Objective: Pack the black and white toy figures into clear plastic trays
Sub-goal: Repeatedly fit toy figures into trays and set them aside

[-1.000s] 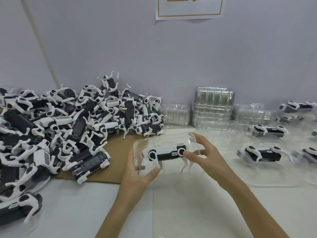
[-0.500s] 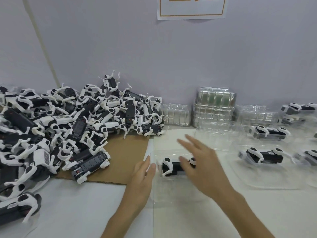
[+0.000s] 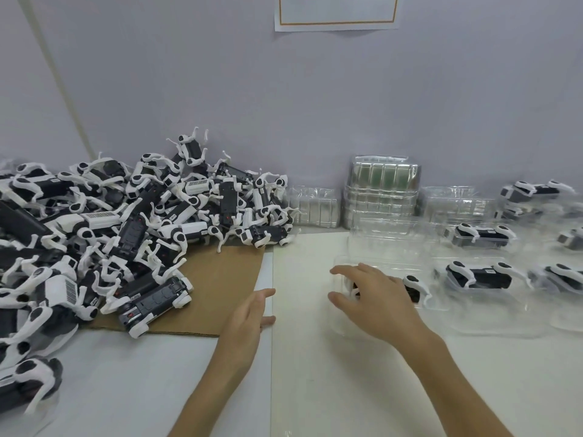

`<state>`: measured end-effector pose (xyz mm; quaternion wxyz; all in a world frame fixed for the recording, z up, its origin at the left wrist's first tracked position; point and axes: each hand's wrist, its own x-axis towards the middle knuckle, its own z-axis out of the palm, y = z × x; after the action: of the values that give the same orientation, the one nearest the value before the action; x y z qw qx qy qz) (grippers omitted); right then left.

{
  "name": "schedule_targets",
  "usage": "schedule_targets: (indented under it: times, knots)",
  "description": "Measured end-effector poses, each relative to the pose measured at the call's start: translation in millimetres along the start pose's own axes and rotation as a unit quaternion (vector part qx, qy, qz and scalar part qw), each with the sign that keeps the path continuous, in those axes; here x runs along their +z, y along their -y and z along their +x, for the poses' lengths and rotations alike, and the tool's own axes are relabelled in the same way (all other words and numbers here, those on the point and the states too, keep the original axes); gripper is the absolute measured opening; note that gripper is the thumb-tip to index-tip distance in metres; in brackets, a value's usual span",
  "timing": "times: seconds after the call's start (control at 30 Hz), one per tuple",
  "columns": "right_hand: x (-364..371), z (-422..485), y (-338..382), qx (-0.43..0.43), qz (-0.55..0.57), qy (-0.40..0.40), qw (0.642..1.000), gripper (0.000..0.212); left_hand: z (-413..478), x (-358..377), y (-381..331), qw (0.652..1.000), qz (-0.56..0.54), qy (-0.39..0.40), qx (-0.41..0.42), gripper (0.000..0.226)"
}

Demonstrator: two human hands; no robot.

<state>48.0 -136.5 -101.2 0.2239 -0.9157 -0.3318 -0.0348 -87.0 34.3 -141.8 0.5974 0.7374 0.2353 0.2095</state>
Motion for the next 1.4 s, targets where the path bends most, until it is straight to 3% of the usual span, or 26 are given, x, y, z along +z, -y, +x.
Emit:
schedule_targets:
  times: [0.37, 0.73, 0.87, 0.97, 1.07, 1.13, 1.2, 1.3, 1.4]
  knots:
    - [-19.4, 11.4, -38.7, 0.136, 0.022, -0.043, 0.99, 0.037, 3.4, -1.2, 4.0, 1.0, -0.009, -0.001, -0.006, 0.032]
    - [-35.3, 10.1, -88.8, 0.261, 0.027, -0.202, 0.944, 0.04, 0.4, -0.7, 2.5, 1.0, -0.006, -0.004, -0.001, 0.031]
    - [-35.8, 7.8, -86.8, 0.236, 0.054, -0.287, 0.927, 0.046, 0.3, 1.0, 2.2, 1.0, 0.002, 0.0, 0.007, 0.029]
    - [-28.0, 13.5, -69.4, 0.125, 0.111, -0.341, 0.925, 0.049, -0.8, 2.0, 3.4, 1.0, 0.006, 0.003, 0.014, 0.026]
    - [-14.4, 41.6, -50.6, 0.038, 0.074, -0.283, 0.955, 0.051, -1.4, 2.5, 5.5, 0.999, 0.024, 0.008, 0.021, 0.025]
    - [-8.3, 67.6, -47.8, 0.049, -0.026, -0.176, 0.983, 0.064, -0.7, 3.1, 7.5, 0.999, 0.038, 0.01, 0.027, 0.024]
    - [-8.3, 92.1, -57.5, 0.097, -0.125, -0.093, 0.983, 0.069, -0.2, 3.2, 9.9, 0.999, 0.044, 0.013, 0.029, 0.023]
    - [-12.5, 111.2, -72.9, 0.113, -0.174, -0.039, 0.977, 0.039, 1.6, 1.1, 12.2, 0.998, 0.046, 0.02, 0.027, 0.022]
    - [-13.7, 115.2, -67.3, 0.041, -0.118, -0.086, 0.988, 0.018, 1.8, -0.6, 10.1, 0.998, 0.041, 0.031, 0.031, 0.019]
